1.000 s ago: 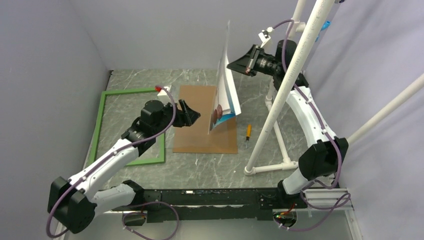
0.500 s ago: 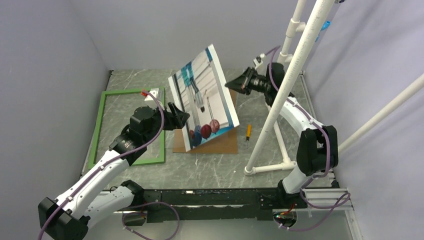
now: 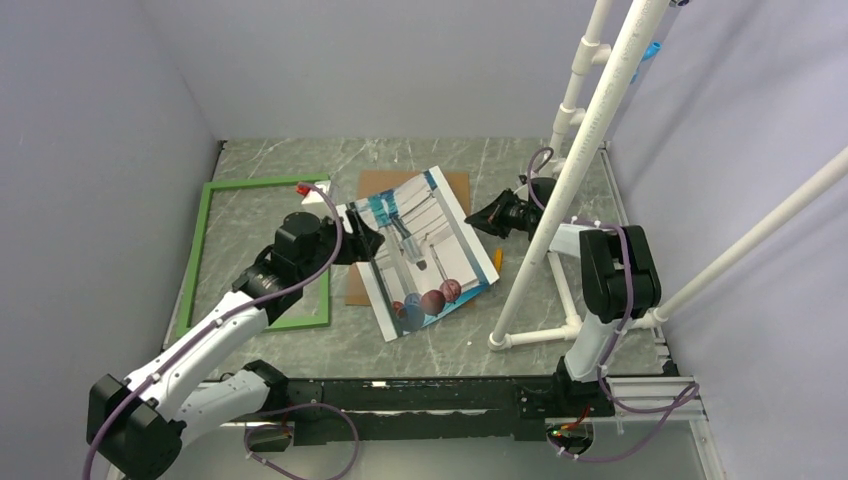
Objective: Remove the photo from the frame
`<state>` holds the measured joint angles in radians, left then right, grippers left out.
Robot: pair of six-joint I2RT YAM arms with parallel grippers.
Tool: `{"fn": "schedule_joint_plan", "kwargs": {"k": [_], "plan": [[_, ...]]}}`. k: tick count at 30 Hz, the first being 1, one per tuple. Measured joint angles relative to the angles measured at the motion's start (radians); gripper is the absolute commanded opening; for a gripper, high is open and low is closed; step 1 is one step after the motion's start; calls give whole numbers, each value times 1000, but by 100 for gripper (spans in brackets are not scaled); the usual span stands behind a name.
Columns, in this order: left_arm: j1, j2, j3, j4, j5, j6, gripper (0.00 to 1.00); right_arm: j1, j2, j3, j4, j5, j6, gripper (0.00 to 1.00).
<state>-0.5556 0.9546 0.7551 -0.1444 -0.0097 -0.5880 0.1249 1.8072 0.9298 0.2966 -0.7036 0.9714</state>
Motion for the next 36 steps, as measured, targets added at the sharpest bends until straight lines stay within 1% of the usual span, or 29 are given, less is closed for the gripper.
{"fn": "schedule_joint_plan", "kwargs": {"k": [5, 9, 14, 18, 21, 30, 36], "plan": [[2, 62, -42, 35, 23, -18, 79, 1, -2, -42, 26, 76, -23, 0], [27, 158, -61, 32, 48, -56, 84, 0, -13, -67, 26, 105, -54, 0], [101, 298, -62, 39, 73, -106, 84, 0, -14, -97, 35, 58, -92, 0], [150, 422, -80, 93, 90, -145, 83, 0, -14, -157, 51, 18, -113, 0], [155, 489, -81, 124, 103, -165, 83, 1, -21, -195, 58, 13, -119, 0], [157, 589, -17, 164, 126, -177, 84, 0, -42, -274, 125, -40, -116, 0], [159, 650, 46, 166, 130, -176, 84, 0, -42, -288, 180, -62, -96, 0]]}}
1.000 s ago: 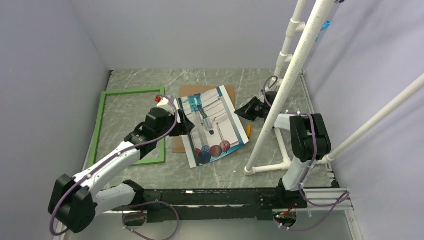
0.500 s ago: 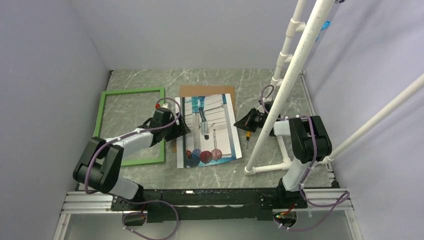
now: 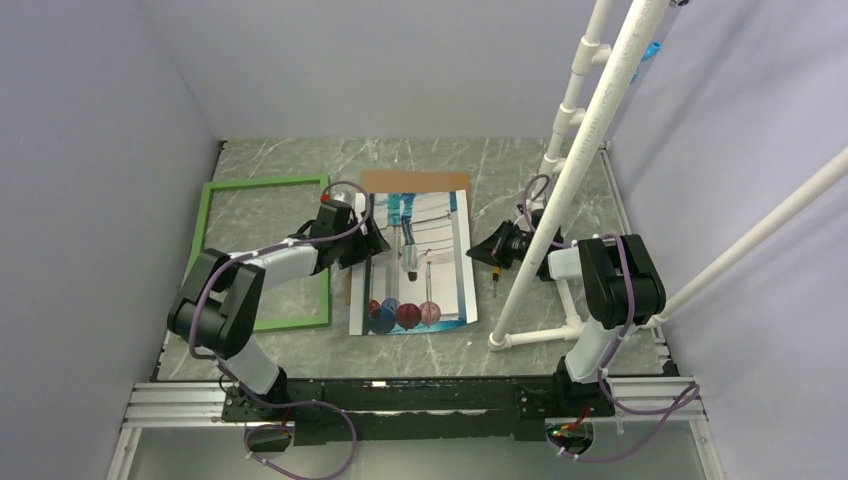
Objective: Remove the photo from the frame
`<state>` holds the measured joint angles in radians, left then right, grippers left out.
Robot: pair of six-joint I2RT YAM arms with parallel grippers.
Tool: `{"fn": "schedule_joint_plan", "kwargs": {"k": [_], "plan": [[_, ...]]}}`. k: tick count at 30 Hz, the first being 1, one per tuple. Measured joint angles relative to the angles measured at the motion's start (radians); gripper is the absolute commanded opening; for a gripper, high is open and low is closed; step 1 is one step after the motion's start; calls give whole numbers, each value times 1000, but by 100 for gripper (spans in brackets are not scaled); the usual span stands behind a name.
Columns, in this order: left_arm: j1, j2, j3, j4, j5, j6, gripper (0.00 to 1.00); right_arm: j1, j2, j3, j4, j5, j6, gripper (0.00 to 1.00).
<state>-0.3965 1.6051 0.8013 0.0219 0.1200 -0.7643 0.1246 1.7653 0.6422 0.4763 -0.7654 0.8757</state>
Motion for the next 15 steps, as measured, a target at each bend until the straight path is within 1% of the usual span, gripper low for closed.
{"fn": "schedule_joint_plan", "kwargs": {"k": [7, 9, 12, 15], "plan": [[8, 81, 84, 3, 8, 6, 85, 0, 11, 5, 31, -3, 8, 0], [11, 102, 105, 7, 14, 11, 85, 0, 17, 6, 30, -3, 7, 6], [14, 116, 115, 22, 21, 12, 86, 0, 17, 13, 14, -3, -11, 19], [16, 120, 114, 34, 33, 11, 86, 2, 17, 22, -21, -3, -45, 25]]}}
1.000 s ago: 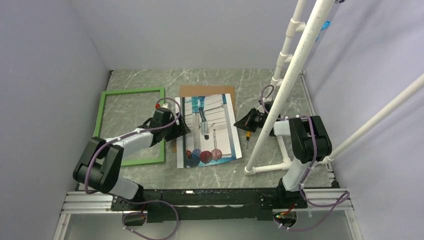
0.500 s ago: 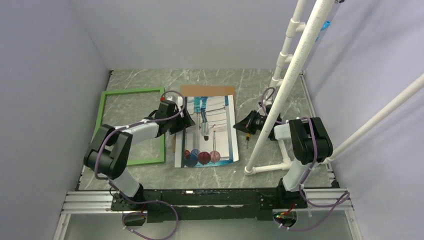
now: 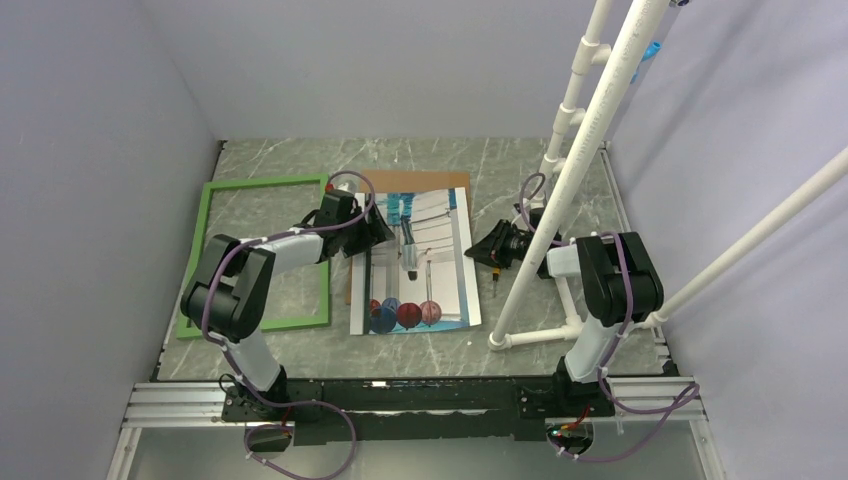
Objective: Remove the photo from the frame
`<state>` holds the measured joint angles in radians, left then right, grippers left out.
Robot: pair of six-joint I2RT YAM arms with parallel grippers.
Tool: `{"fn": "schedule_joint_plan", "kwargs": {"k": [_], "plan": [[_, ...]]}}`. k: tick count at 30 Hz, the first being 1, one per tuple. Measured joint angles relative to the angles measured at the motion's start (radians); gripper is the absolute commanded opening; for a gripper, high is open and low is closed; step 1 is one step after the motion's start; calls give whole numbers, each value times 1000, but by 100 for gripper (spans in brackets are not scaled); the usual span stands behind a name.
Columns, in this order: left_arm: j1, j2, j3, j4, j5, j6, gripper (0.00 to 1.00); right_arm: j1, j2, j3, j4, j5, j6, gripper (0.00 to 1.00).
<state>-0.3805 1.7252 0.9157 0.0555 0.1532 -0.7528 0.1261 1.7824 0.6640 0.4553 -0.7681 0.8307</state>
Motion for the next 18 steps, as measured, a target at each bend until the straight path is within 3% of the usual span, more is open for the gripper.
{"fn": "schedule_joint_plan", "kwargs": {"k": [6, 9, 18], "plan": [[1, 6, -13, 47, 18, -1, 87, 18, 28, 21, -32, -2, -46, 15], [2, 6, -14, 54, 26, -1, 88, 27, 31, 27, -45, -5, -53, 0], [2, -94, -27, -10, 32, 13, 92, 35, 26, 56, -46, 65, -32, 0]]}}
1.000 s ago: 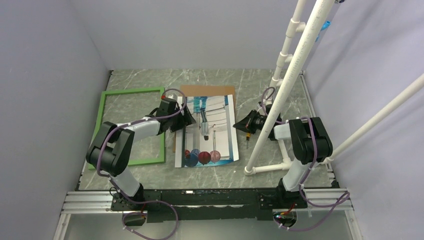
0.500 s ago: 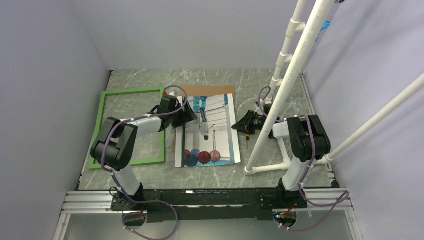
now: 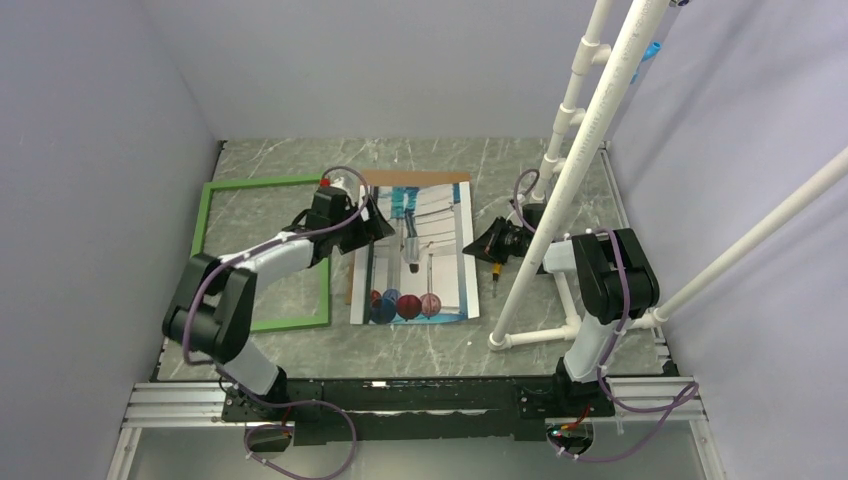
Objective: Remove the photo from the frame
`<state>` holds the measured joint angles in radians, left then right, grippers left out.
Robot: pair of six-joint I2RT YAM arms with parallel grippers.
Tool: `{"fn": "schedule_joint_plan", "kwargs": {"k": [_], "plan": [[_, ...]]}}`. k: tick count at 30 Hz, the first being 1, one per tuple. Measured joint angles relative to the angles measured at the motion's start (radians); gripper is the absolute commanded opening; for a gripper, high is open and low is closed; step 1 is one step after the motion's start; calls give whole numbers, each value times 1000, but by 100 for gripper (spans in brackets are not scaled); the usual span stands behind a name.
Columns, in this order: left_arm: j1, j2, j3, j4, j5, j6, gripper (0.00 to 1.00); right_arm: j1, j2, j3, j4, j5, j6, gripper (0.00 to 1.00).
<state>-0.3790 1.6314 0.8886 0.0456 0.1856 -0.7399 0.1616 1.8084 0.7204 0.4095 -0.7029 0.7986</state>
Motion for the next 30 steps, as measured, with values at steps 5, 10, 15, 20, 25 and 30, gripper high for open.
{"fn": "schedule_joint_plan", "kwargs": {"k": [5, 10, 15, 20, 25, 30], "plan": [[0, -182, -4, -37, -7, 27, 92, -5, -1, 17, -11, 54, 26, 0], [0, -337, -38, -82, -18, 55, 92, -9, 26, 85, -12, 67, 33, 0], [0, -445, -76, -148, -18, 74, 92, -8, 63, 121, -13, 68, 33, 0], [0, -536, -85, -198, -18, 82, 92, 3, 72, 151, -93, 94, 9, 41], [0, -606, -79, -253, -25, 105, 92, 10, 46, 217, -273, 174, -71, 57], [0, -689, -60, -321, -50, 147, 92, 11, -94, 271, -547, 333, -183, 74]]}}
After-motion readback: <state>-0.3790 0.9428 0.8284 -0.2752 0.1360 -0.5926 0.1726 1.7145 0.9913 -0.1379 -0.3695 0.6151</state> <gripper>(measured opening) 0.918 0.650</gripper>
